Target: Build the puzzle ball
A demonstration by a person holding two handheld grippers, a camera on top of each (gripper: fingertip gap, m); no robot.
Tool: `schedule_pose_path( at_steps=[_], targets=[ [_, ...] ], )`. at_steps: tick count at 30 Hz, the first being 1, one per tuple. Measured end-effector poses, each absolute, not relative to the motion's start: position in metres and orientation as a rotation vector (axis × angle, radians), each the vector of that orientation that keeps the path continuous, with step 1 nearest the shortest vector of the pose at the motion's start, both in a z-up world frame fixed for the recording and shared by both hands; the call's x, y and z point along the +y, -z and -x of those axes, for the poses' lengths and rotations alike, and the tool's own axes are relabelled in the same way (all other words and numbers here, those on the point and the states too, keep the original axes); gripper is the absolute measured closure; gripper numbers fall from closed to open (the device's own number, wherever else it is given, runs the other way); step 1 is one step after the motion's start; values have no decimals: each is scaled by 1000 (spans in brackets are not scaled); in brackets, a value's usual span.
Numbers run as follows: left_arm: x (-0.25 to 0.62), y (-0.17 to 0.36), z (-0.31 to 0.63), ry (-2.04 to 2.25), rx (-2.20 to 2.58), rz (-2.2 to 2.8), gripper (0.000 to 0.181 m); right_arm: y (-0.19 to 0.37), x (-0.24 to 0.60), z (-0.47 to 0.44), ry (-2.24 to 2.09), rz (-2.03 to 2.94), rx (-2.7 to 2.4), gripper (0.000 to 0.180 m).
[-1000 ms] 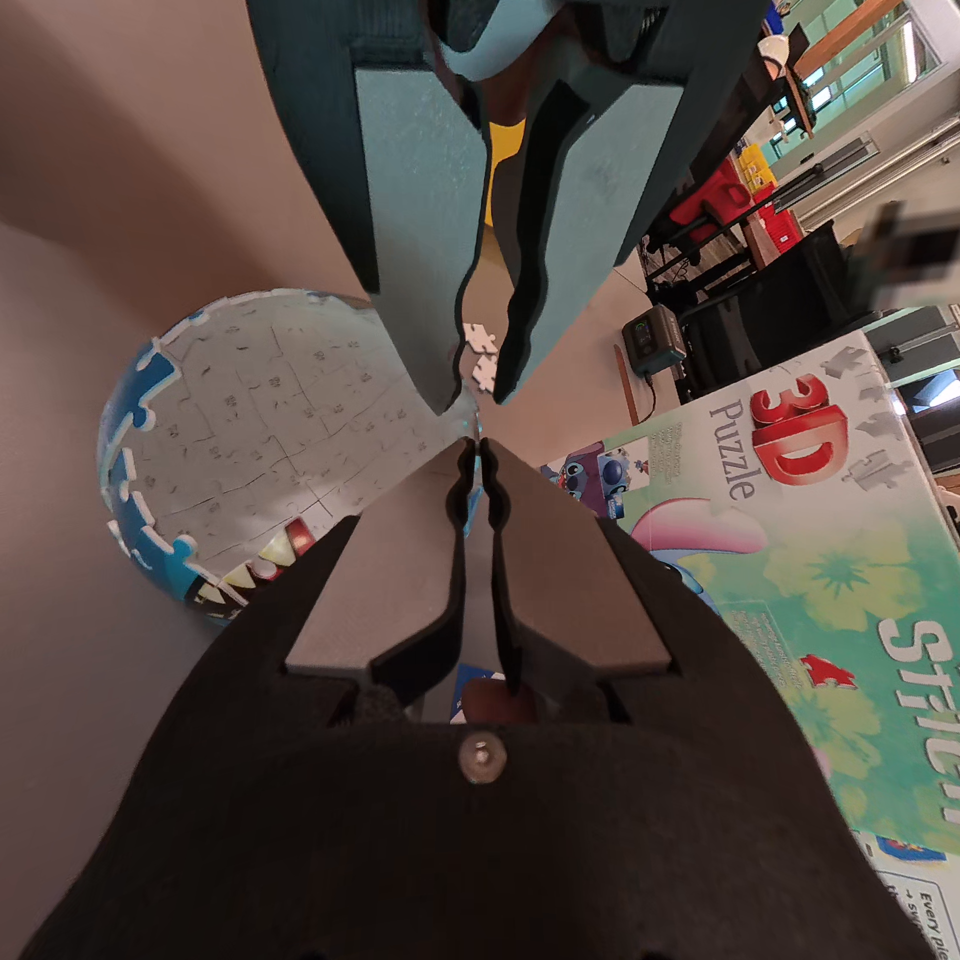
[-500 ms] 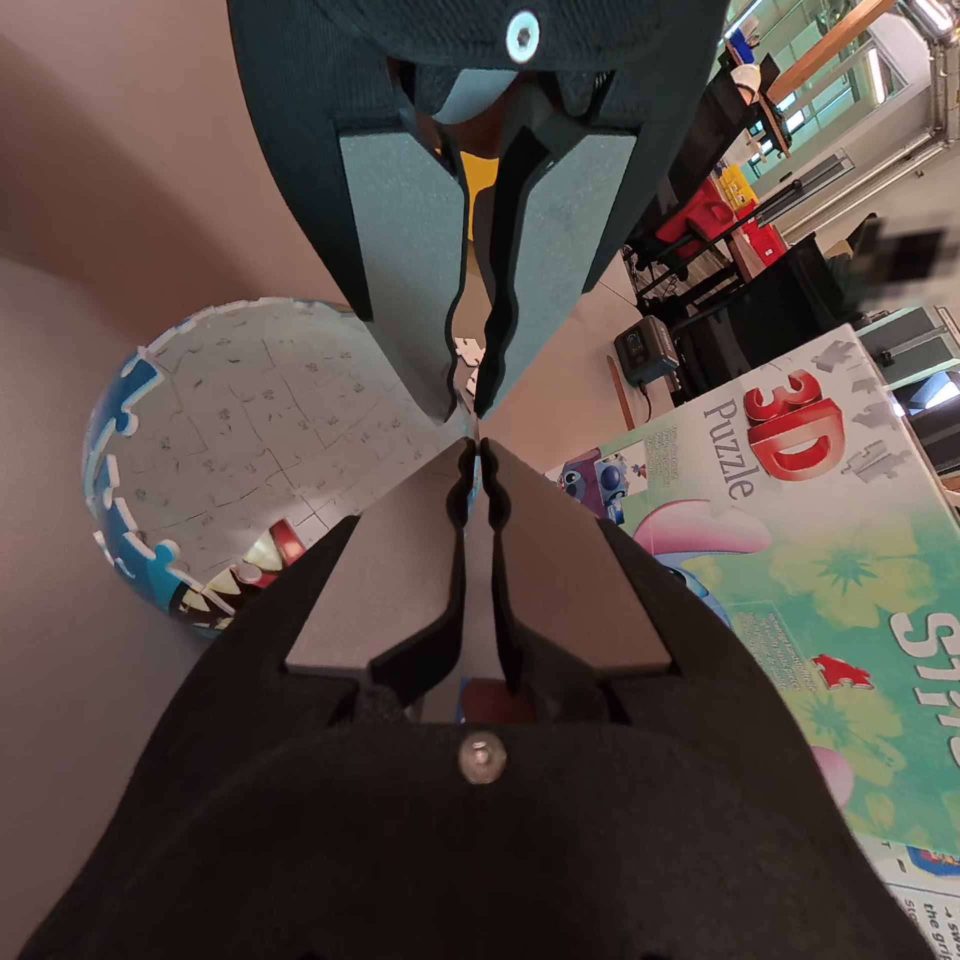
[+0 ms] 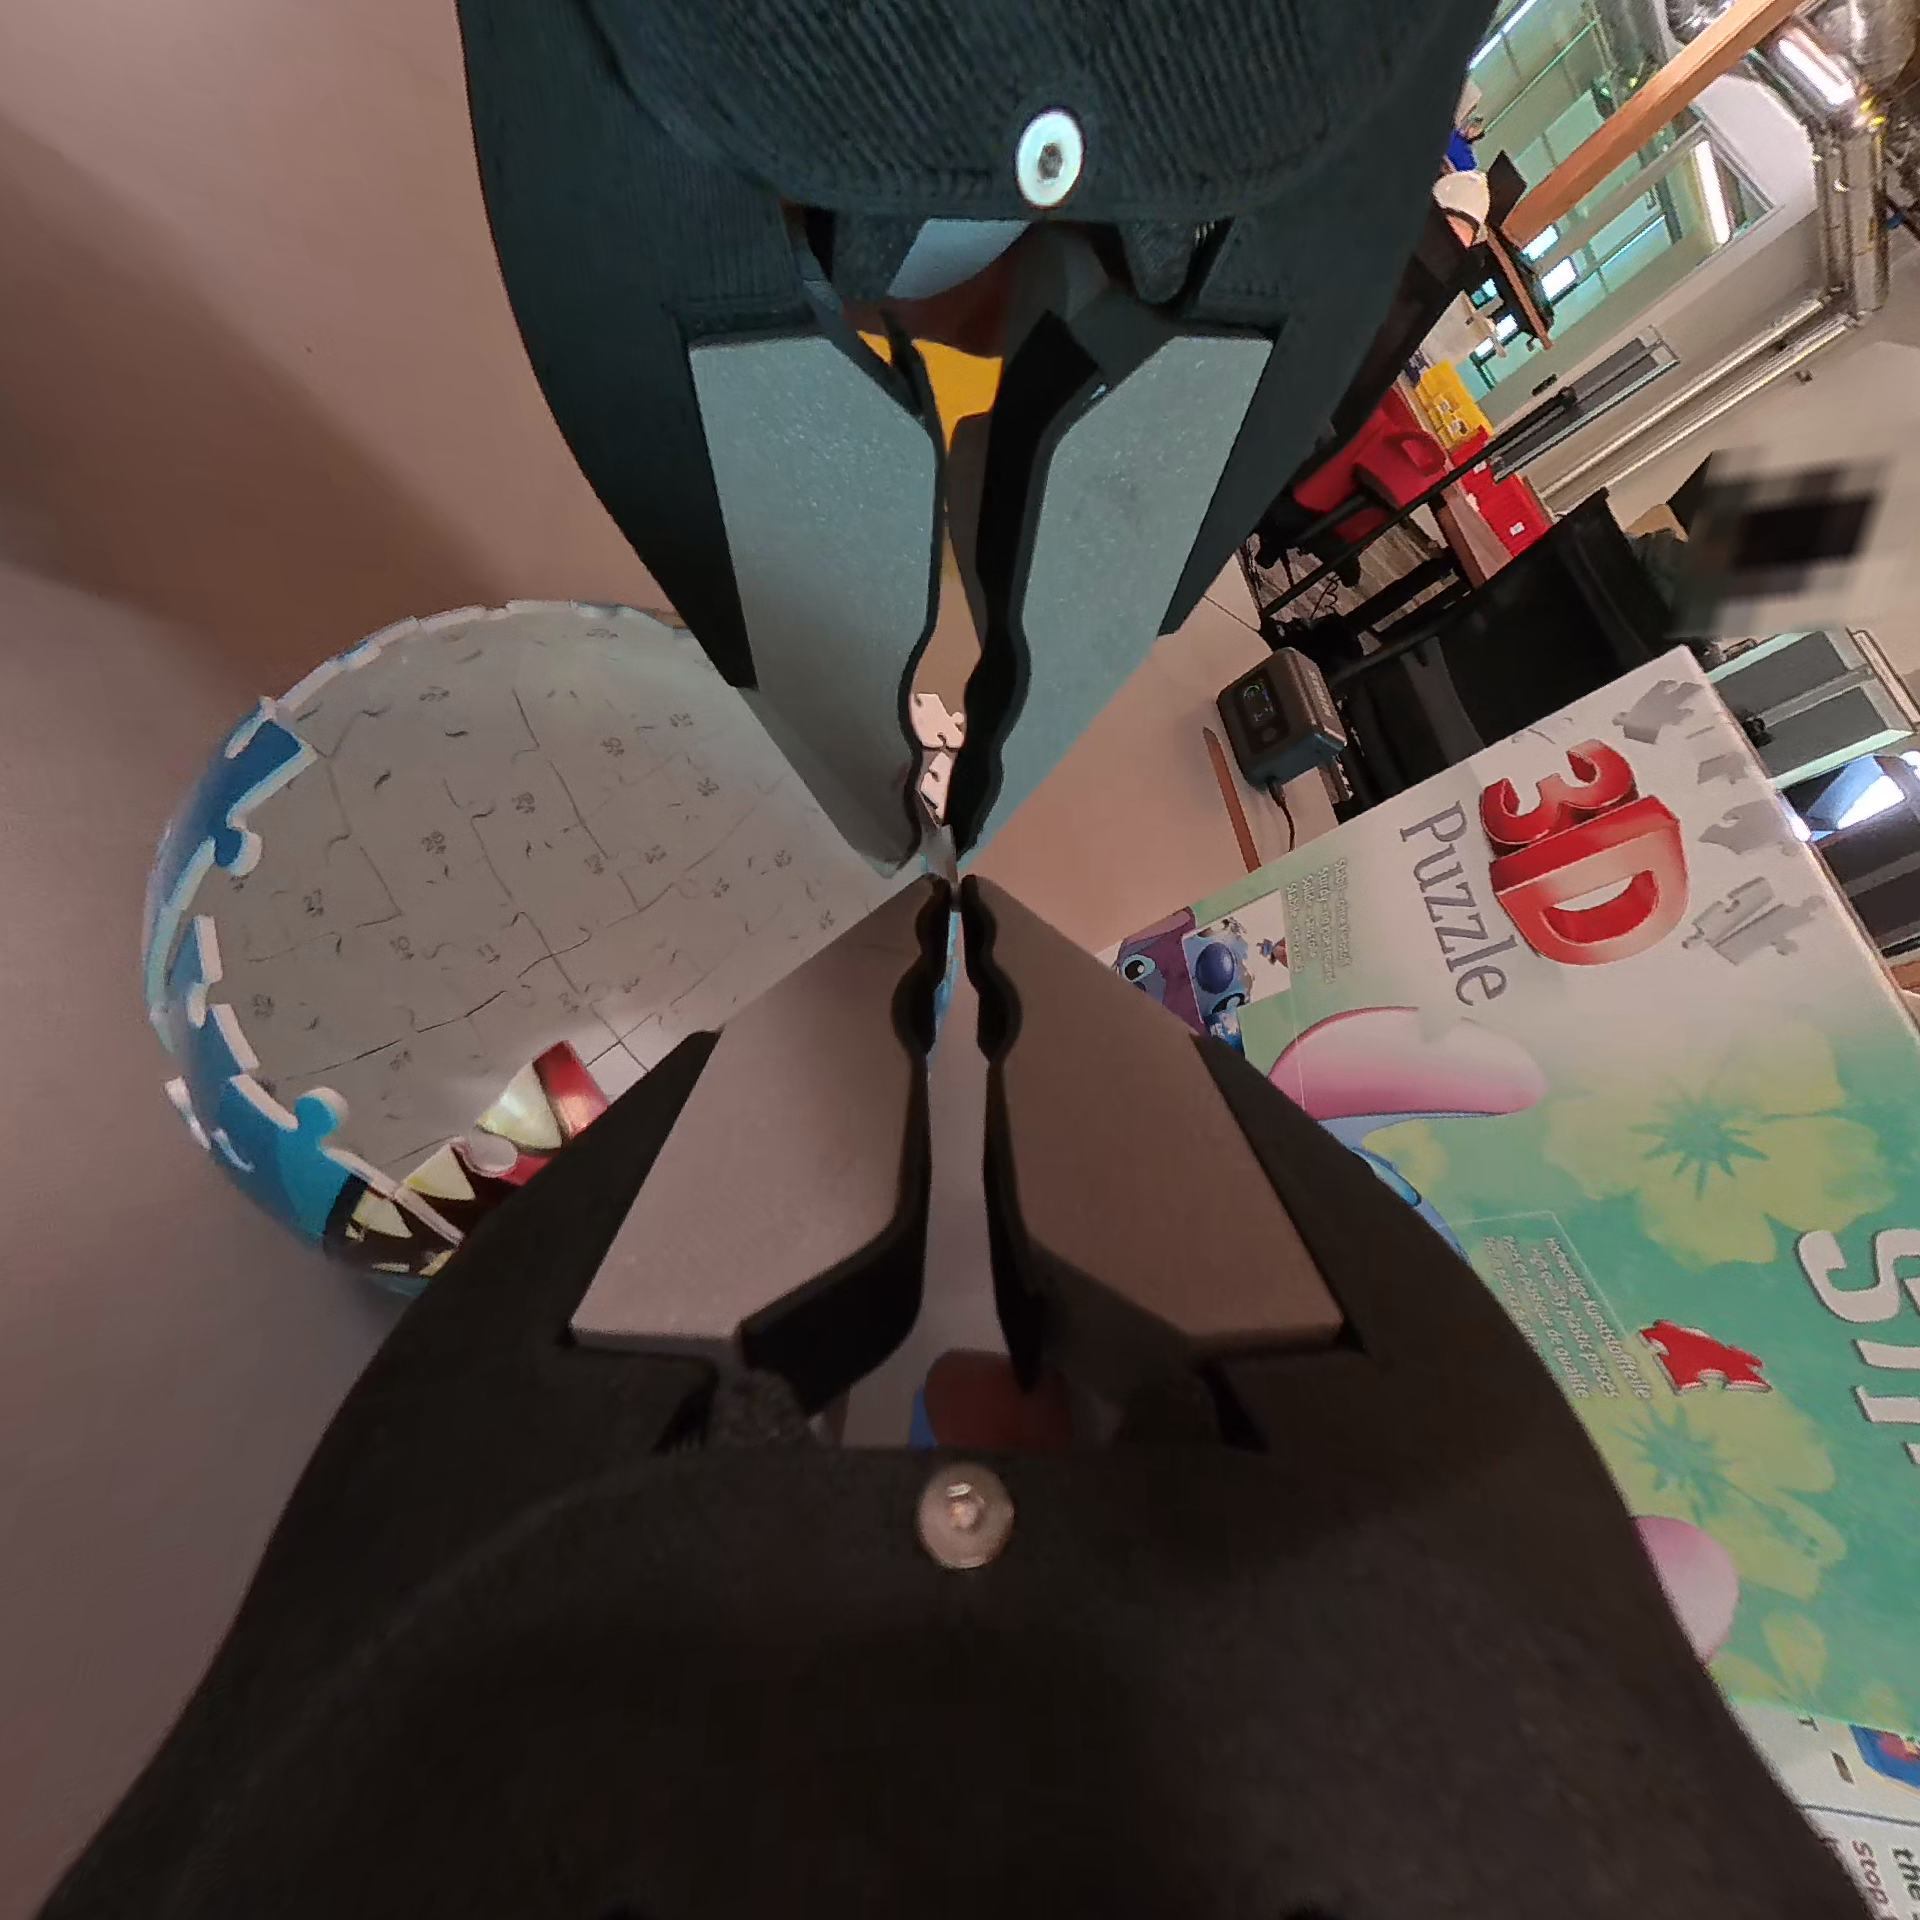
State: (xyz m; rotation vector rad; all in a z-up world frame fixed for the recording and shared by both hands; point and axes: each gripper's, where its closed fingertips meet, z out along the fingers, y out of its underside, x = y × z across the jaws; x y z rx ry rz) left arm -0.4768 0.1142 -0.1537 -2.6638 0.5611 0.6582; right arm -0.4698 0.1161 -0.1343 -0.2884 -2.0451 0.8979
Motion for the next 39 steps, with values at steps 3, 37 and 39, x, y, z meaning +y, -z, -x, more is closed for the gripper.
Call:
schedule_pose_path(
  at_steps=[3,37,39],
  targets=[
    [113,156,479,-682,574,2683,166,135,117,471,-902,288,-2041,180],
    [112,160,473,-121,569,2762,156,135,121,477,-888,289,-2014,180],
    [113,159,473,-104,559,2753,157,135,120,478,-882,287,-2008,180]
  ],
)
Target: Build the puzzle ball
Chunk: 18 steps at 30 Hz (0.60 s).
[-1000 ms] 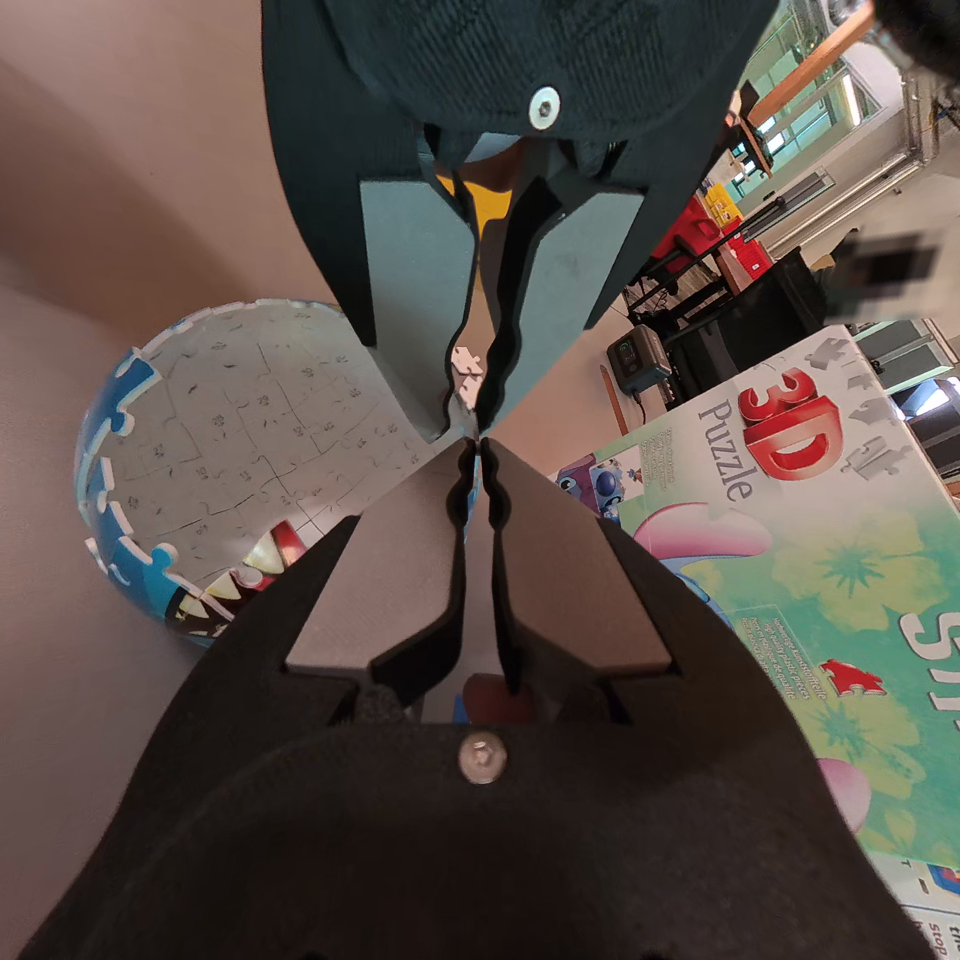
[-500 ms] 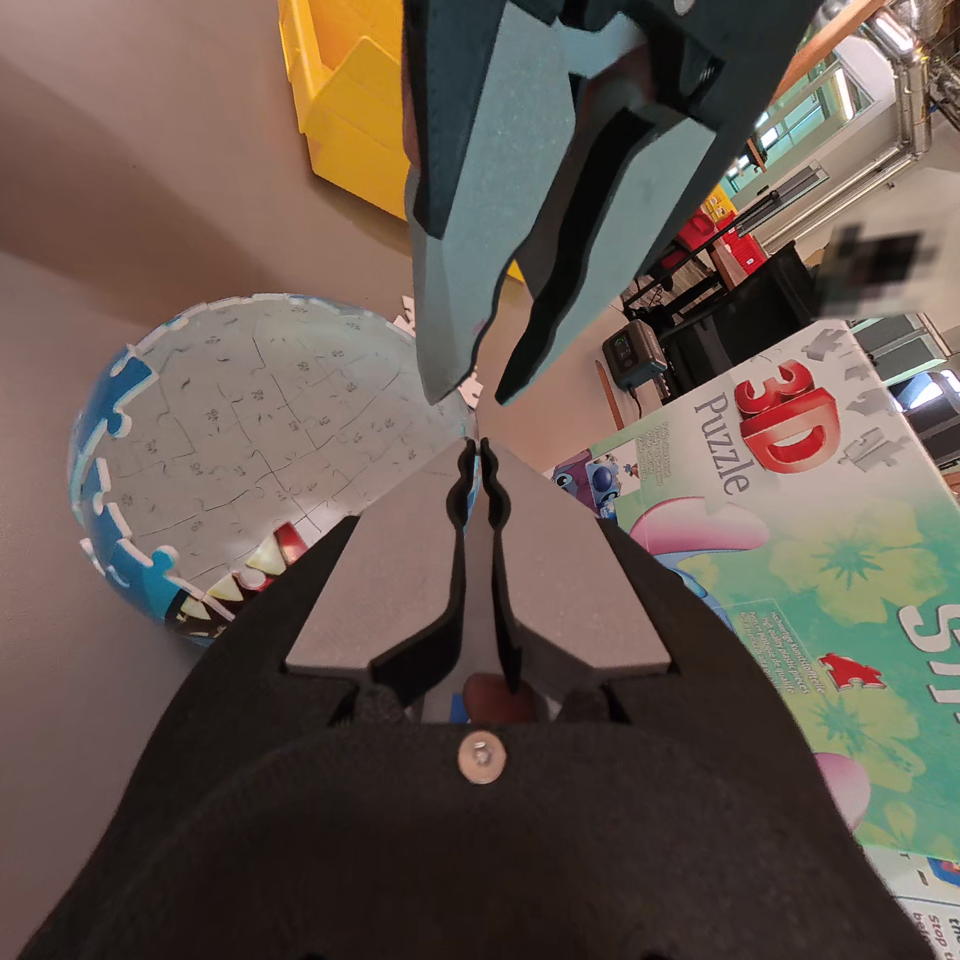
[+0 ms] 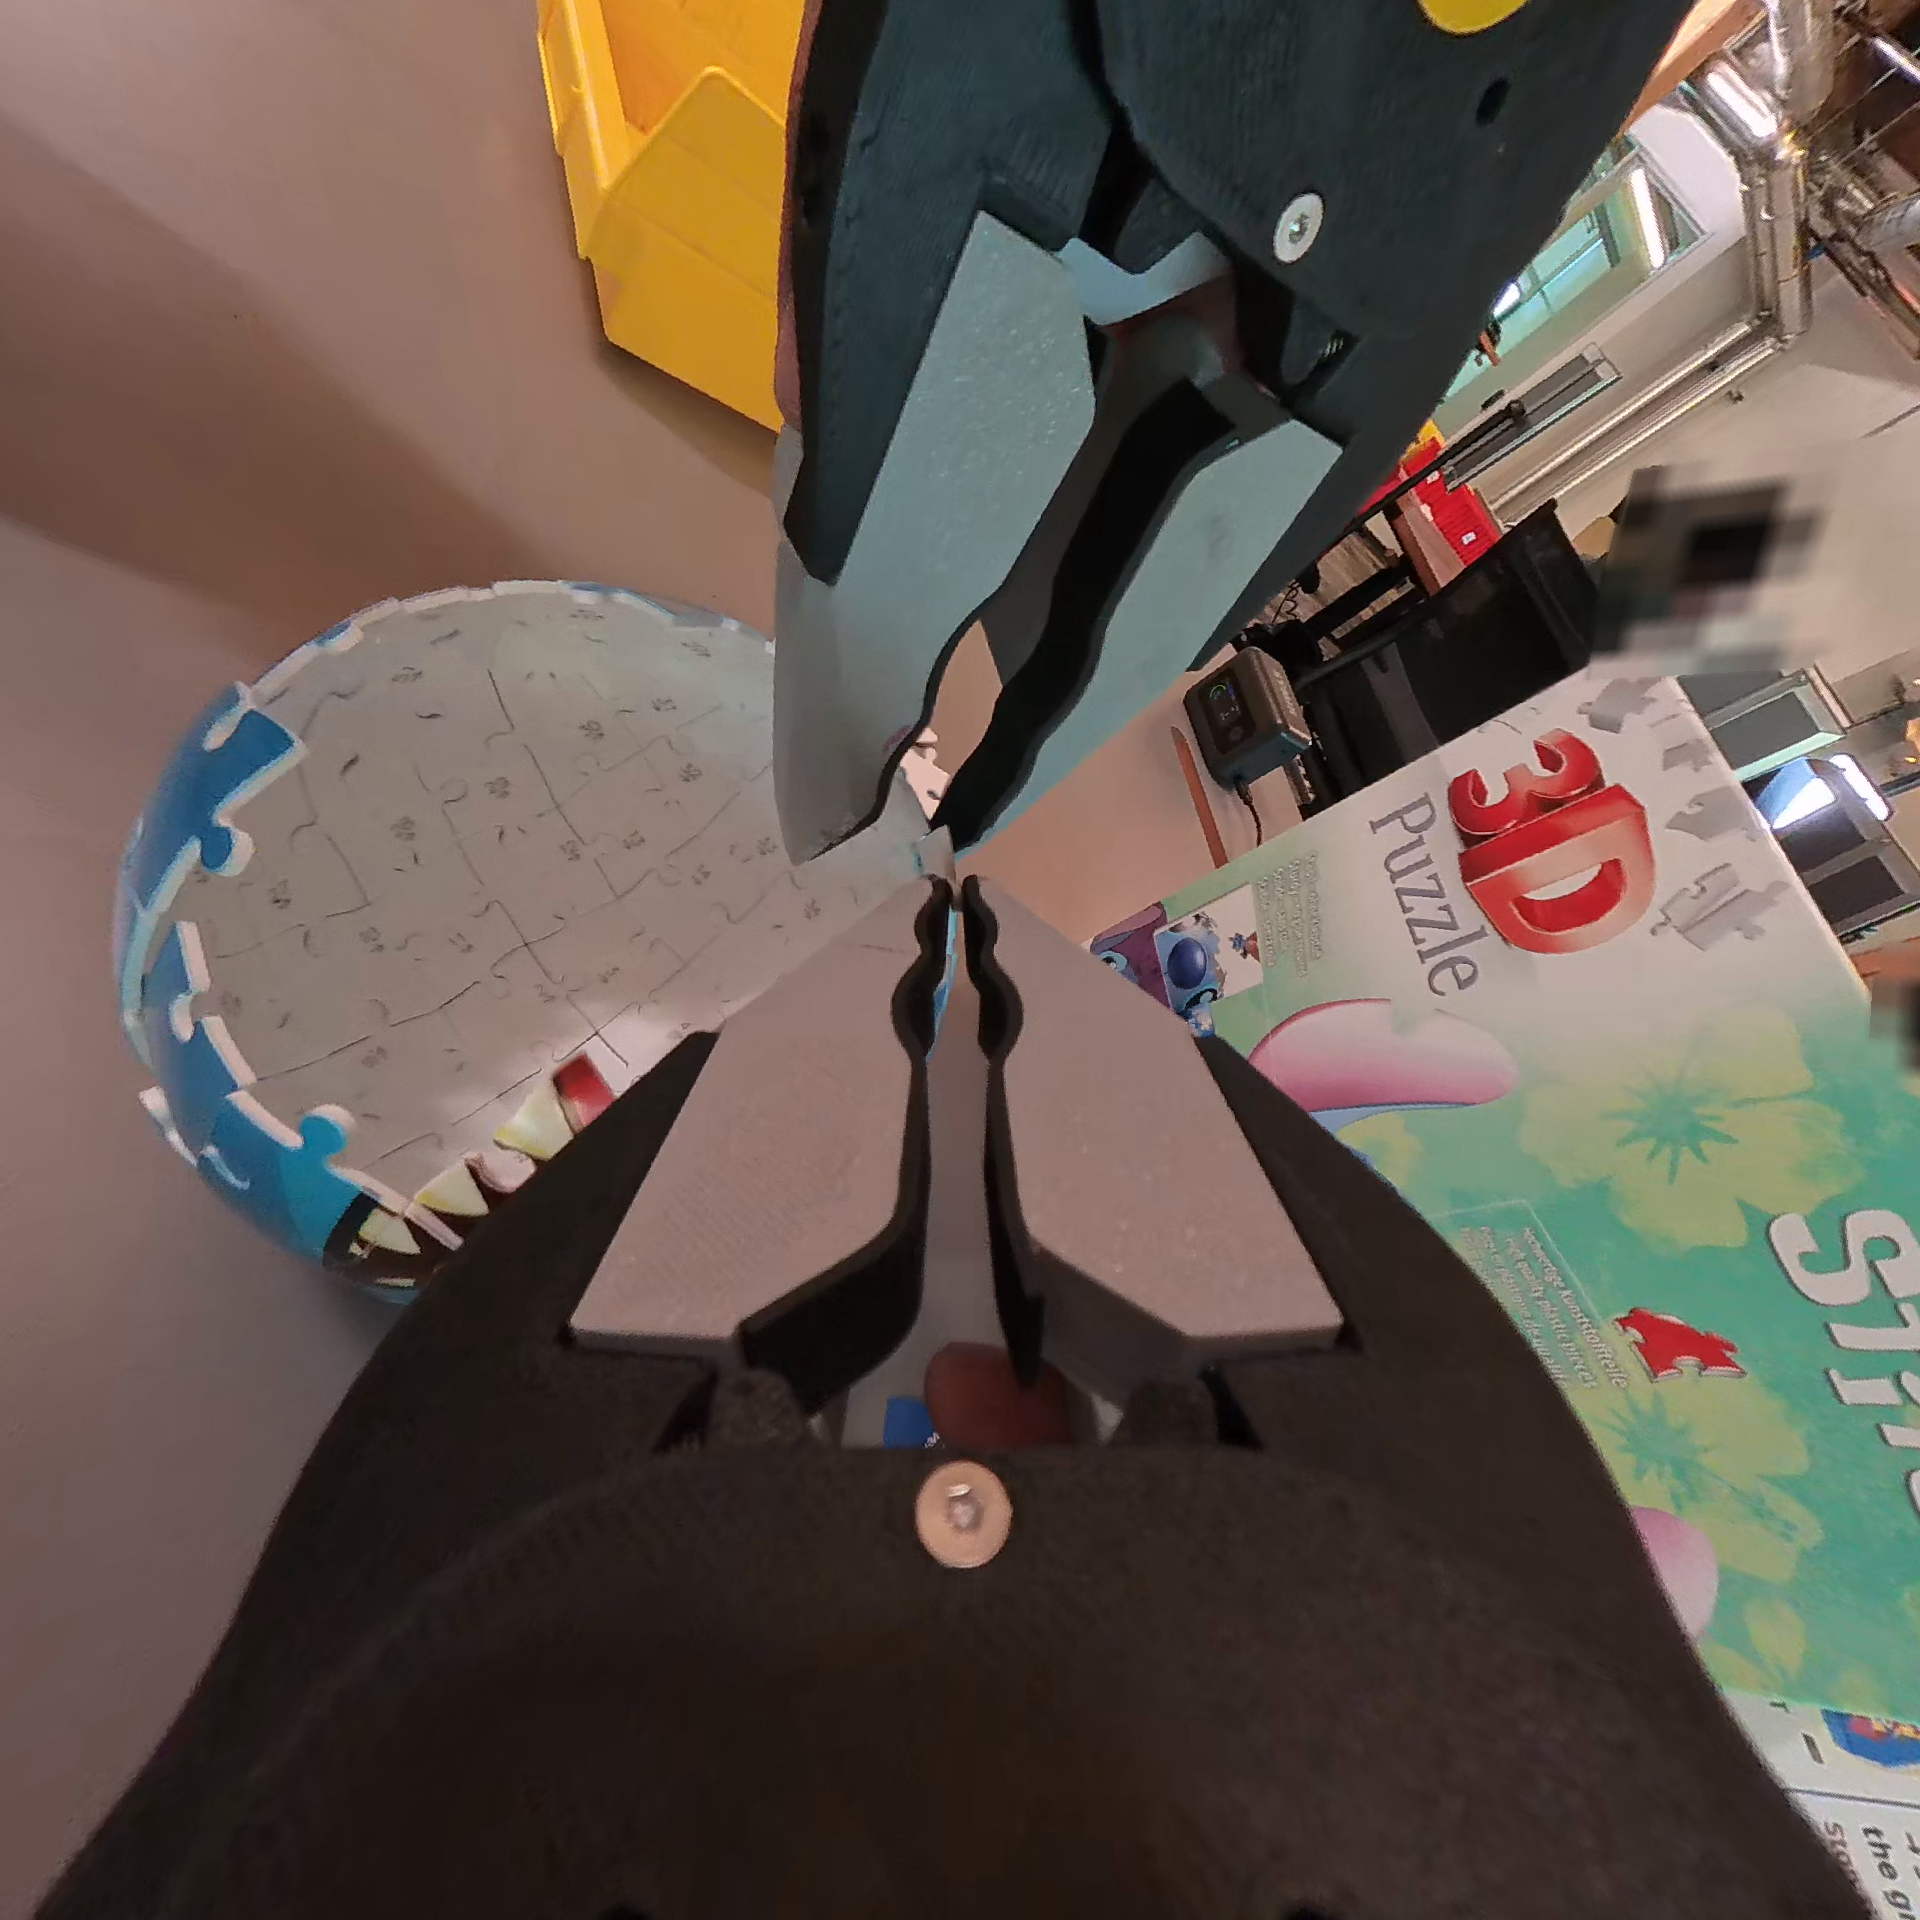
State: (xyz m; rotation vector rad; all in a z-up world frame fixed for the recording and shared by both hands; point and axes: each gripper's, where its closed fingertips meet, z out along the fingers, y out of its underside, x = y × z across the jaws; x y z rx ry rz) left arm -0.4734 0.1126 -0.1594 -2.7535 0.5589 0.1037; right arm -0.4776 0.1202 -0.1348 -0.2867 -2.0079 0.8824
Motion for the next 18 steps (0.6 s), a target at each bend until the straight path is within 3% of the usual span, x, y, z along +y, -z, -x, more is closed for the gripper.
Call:
schedule_pose_path(
  at_steps=[18],
  targets=[
    [118,160,482,-340,499,2744,170,135,120,478,-890,294,-2003,180]
  ],
)
